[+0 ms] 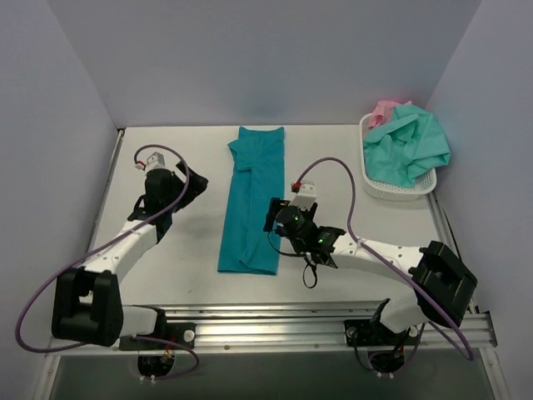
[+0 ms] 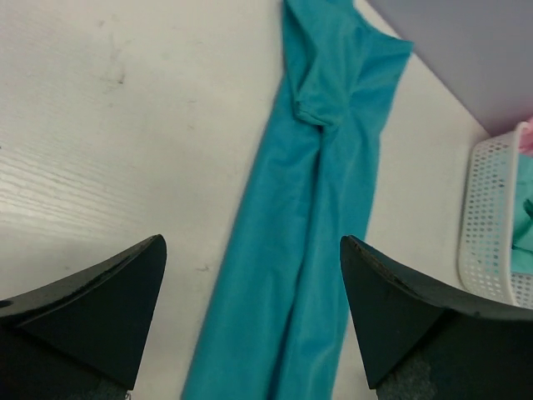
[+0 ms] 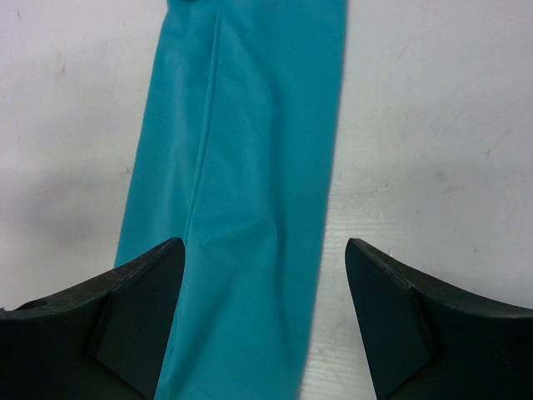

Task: Fold and stack the t-shirts
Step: Grab the bottom of the folded rectangular tshirt with both arms, then fold the folded rectangular tshirt in 1/3 of the way

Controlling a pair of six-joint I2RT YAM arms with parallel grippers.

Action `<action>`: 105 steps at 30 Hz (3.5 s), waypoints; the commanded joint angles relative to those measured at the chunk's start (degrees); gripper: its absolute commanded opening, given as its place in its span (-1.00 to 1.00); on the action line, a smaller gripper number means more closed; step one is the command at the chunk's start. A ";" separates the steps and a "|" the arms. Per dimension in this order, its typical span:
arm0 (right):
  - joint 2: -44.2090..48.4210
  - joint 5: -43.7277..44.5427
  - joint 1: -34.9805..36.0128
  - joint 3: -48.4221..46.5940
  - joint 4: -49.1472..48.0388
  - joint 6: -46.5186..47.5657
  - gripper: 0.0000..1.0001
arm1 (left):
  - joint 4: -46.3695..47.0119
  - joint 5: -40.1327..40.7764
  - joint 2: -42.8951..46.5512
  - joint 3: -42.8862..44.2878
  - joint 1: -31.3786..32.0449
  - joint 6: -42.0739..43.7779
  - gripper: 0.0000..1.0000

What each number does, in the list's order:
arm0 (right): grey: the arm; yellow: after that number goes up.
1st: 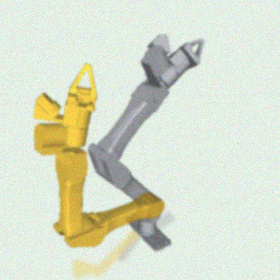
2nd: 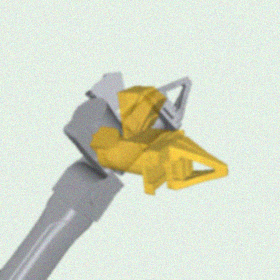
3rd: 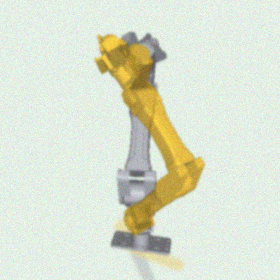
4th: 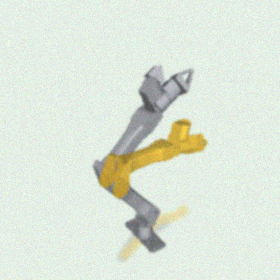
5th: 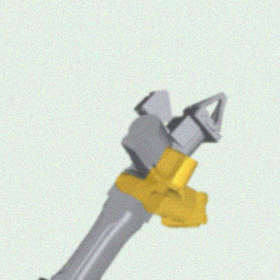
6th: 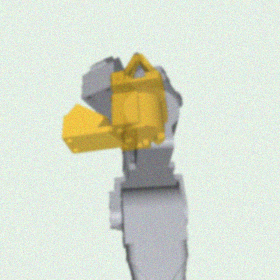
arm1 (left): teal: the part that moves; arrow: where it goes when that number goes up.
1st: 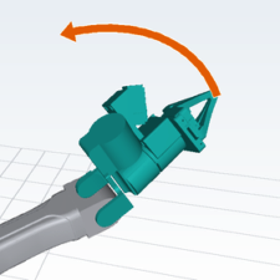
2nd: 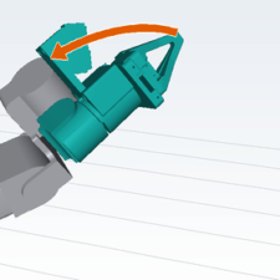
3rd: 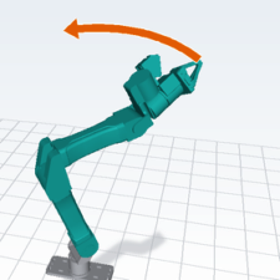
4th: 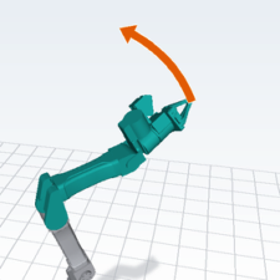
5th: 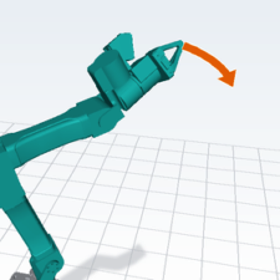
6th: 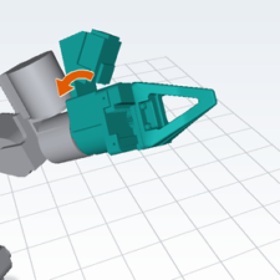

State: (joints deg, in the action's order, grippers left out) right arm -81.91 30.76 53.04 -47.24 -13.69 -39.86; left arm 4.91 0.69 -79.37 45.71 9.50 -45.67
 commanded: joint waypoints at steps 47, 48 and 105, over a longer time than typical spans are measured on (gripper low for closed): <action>-0.88 -1.14 11.74 21.32 -15.04 -24.48 -0.06 | 8.81 20.75 6.67 -28.40 31.72 -20.25 0.98; -2.45 -1.58 11.74 21.23 -16.61 -24.48 -0.07 | 7.06 21.02 7.64 -28.49 31.90 -20.51 0.98; 12.91 13.34 25.72 15.09 19.22 -33.71 -1.00 | -25.65 40.53 30.78 -18.82 54.40 -30.09 -0.95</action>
State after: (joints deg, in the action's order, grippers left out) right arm -70.39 37.10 78.81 -28.88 -0.80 -72.20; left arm -16.60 35.79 -47.88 23.00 63.72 -75.16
